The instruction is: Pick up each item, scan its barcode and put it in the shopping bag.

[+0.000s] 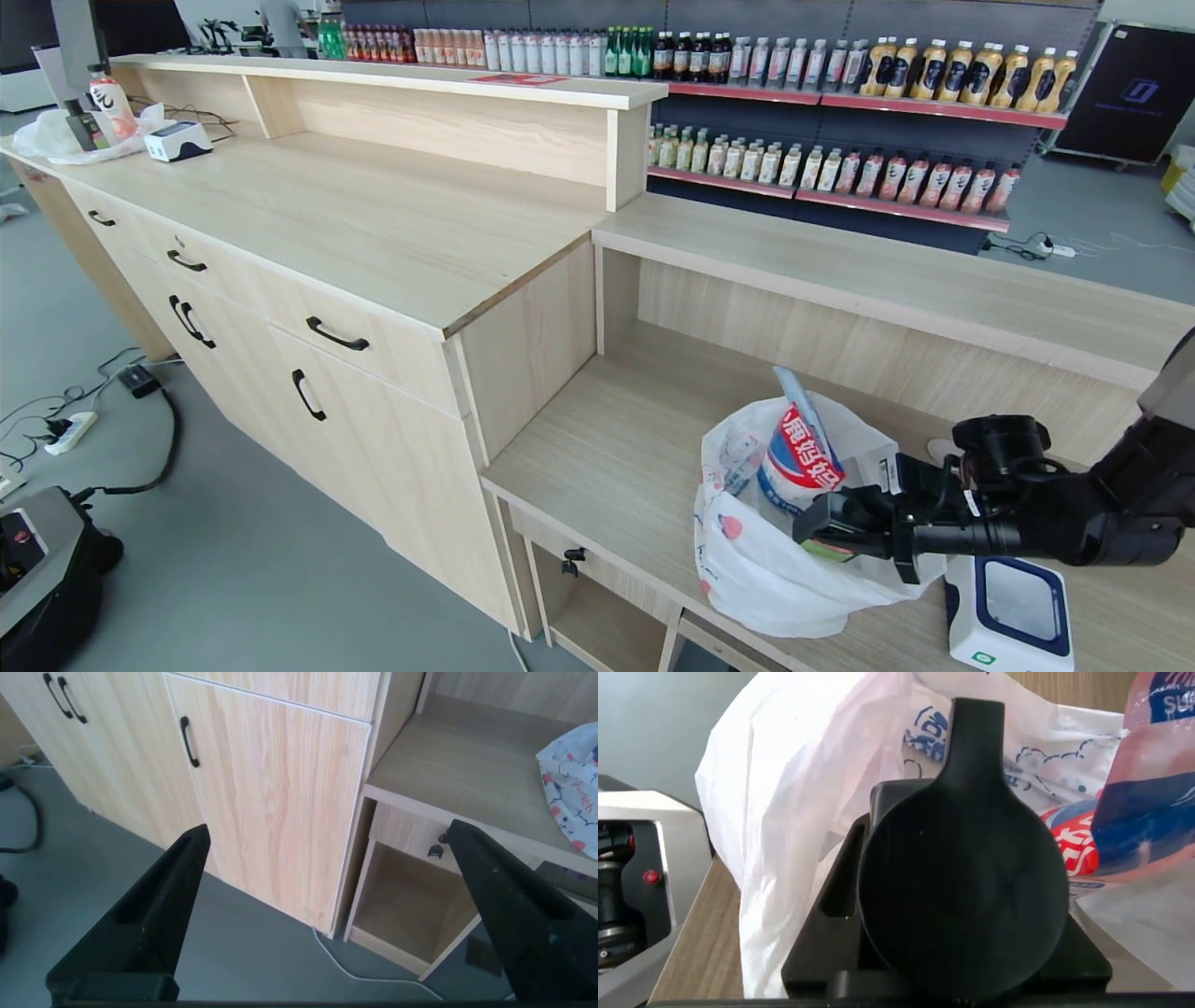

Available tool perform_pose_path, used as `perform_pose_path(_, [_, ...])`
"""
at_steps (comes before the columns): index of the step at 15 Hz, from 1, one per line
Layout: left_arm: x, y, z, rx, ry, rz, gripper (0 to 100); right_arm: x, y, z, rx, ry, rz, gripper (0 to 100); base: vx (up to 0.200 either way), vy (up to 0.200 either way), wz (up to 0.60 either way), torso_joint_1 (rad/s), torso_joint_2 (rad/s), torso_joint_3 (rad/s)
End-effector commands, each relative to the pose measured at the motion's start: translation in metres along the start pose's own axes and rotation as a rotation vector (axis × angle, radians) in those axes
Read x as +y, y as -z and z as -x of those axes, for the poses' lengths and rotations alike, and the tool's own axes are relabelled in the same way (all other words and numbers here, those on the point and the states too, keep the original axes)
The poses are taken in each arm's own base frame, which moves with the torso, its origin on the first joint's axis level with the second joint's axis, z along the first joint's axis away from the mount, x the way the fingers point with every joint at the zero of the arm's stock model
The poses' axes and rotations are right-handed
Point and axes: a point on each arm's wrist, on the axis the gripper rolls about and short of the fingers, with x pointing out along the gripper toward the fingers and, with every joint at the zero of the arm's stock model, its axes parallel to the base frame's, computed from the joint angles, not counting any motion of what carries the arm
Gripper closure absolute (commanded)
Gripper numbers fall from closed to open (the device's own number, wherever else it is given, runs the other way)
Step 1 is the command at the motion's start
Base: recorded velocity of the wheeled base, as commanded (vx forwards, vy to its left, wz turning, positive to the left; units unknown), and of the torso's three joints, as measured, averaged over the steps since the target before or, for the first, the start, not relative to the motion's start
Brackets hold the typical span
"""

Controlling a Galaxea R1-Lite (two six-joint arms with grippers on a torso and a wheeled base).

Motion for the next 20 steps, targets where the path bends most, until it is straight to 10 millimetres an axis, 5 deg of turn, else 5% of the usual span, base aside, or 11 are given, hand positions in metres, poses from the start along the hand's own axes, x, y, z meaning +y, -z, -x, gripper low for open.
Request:
perform_pose_path(1, [0.000, 0.000, 0.000, 0.000, 0.000, 0.000, 0, -0.002, 0.006, -0.005, 0.001, -0.006, -0.006, 100, 0.000, 0.000, 0.00, 0.000, 0.00, 0.000])
perform_pose_path(12, [0.000, 0.000, 0.000, 0.000, 0.000, 0.000, 0, -0.006, 0.017, -0.010, 0.009, -0.006, -0.019, 100, 0.000, 0.000, 0.00, 0.000, 0.00, 0.000])
perform_pose_path(13, [0.000, 0.000, 0.000, 0.000, 0.000, 0.000, 0, -0.006, 0.017, -0.010, 0.009, -0.006, -0.019, 0, 0.000, 0.000, 0.00, 0.000, 0.00, 0.000])
perform_pose_path(20, [0.000, 0.000, 0.000, 0.000, 0.000, 0.000, 0, -0.013, -0.005, 0.003, -0.021, 0.025, 0.010, 0, 0.000, 0.000, 0.00, 0.000, 0.00, 0.000])
